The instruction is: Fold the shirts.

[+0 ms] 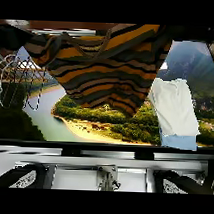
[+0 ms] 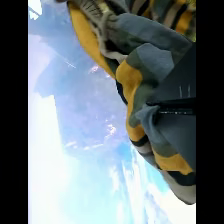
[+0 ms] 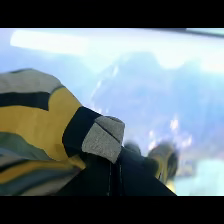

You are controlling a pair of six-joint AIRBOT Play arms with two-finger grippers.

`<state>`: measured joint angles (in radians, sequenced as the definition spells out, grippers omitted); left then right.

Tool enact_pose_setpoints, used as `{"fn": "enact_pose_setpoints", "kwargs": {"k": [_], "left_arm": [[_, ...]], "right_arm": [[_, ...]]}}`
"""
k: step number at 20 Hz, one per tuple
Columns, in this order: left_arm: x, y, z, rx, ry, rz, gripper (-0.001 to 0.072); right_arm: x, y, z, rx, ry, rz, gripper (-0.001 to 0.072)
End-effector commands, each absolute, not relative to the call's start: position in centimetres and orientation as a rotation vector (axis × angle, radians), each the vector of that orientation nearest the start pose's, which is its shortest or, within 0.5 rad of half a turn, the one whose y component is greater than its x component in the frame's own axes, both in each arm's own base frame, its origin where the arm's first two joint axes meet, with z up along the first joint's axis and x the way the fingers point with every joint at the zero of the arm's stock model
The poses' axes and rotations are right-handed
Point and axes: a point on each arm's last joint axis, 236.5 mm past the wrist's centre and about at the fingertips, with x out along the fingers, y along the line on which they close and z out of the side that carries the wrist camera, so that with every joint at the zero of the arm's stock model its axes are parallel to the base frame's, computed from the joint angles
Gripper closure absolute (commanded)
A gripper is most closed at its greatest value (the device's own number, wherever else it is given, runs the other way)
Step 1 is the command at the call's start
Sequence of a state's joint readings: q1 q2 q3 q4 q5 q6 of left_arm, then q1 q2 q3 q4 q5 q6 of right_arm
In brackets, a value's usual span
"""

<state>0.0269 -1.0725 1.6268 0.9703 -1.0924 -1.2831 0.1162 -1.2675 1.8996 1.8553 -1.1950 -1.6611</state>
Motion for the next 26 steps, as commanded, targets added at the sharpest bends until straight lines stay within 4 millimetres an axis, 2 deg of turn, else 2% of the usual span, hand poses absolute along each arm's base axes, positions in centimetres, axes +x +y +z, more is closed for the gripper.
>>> {"fn": "enact_pose_setpoints", "kwargs": {"k": [1,3,4,6,7,8,9,10,11,13,16,17,18,19,20,22,24,25,26], "left_arm": [[37.5,-11.5,29.5,-0.155,0.608,-0.500,0.0667],[36.1,-13.3,22.3,-0.174,0.803,-0.543,0.0667],[35.7,-13.9,18.7,-0.194,0.869,-0.545,0.0667],[34.4,-15.2,10.2,-0.285,0.997,-0.497,0.0667],[32.5,-16.0,5.8,-0.310,1.087,-0.484,0.0667],[30.4,-16.9,2.5,-0.323,1.164,-0.485,0.0667],[28.5,-17.7,0.1,-0.316,1.217,-0.495,0.0667],[27.2,-18.2,-1.0,-0.302,1.237,-0.507,0.0667],[26.5,-18.6,-1.3,-0.290,1.239,-0.519,0.0668],[26.5,-18.2,-0.7,-0.259,1.205,-0.521,0.0667],[27.5,-15.8,0.1,-0.240,1.157,-0.452,0.0667],[27.7,-15.3,0.3,-0.254,1.149,-0.438,0.0665],[27.6,-15.3,0.5,-0.271,1.155,-0.440,0.0547],[27.2,-15.4,0.4,-0.280,1.175,-0.444,0.0220],[26.8,-15.3,0.4,-0.279,1.193,-0.448,0.0018],[26.5,-15.0,0.8,-0.266,1.207,-0.460,0.0028],[27.8,-14.2,2.2,-0.228,1.147,-0.471,0.0033],[28.8,-13.7,3.2,-0.214,1.109,-0.468,0.0033],[30.0,-13.0,4.3,-0.212,1.064,-0.453,0.0033]], "right_arm": [[38.4,11.5,27.5,0.098,0.859,0.343,0.0659],[37.2,12.1,21.5,-0.006,1.016,0.295,0.0659],[36.3,12.1,17.9,-0.073,1.102,0.258,0.0660],[34.3,12.3,10.9,-0.146,1.228,0.195,0.0659],[33.2,12.0,7.7,-0.161,1.280,0.163,0.0659],[31.6,11.4,4.5,-0.156,1.345,0.125,0.0659],[29.8,10.7,1.8,-0.150,1.417,0.095,0.0659],[28.1,10.0,-0.1,-0.163,1.475,0.080,0.0659],[26.5,9.3,-1.4,-0.178,1.523,0.069,0.0659],[24.8,8.4,-2.2,-0.197,1.563,0.054,0.0659],[23.6,7.8,-1.5,-0.180,1.588,0.014,0.0658],[23.5,7.6,-1.2,-0.165,1.585,-0.011,0.0605],[23.4,7.8,-1.1,-0.143,1.583,-0.010,0.0330],[23.0,8.6,-0.7,-0.124,1.586,0.027,0.0148],[22.7,9.0,0.0,-0.104,1.588,0.046,0.0148],[23.3,9.3,3.3,-0.083,1.534,0.055,0.0148],[25.5,9.4,7.6,-0.071,1.414,0.065,0.0150],[26.9,10.3,9.4,-0.031,1.357,0.077,0.0152],[27.9,11.9,10.3,0.022,1.329,0.113,0.0152]]}}
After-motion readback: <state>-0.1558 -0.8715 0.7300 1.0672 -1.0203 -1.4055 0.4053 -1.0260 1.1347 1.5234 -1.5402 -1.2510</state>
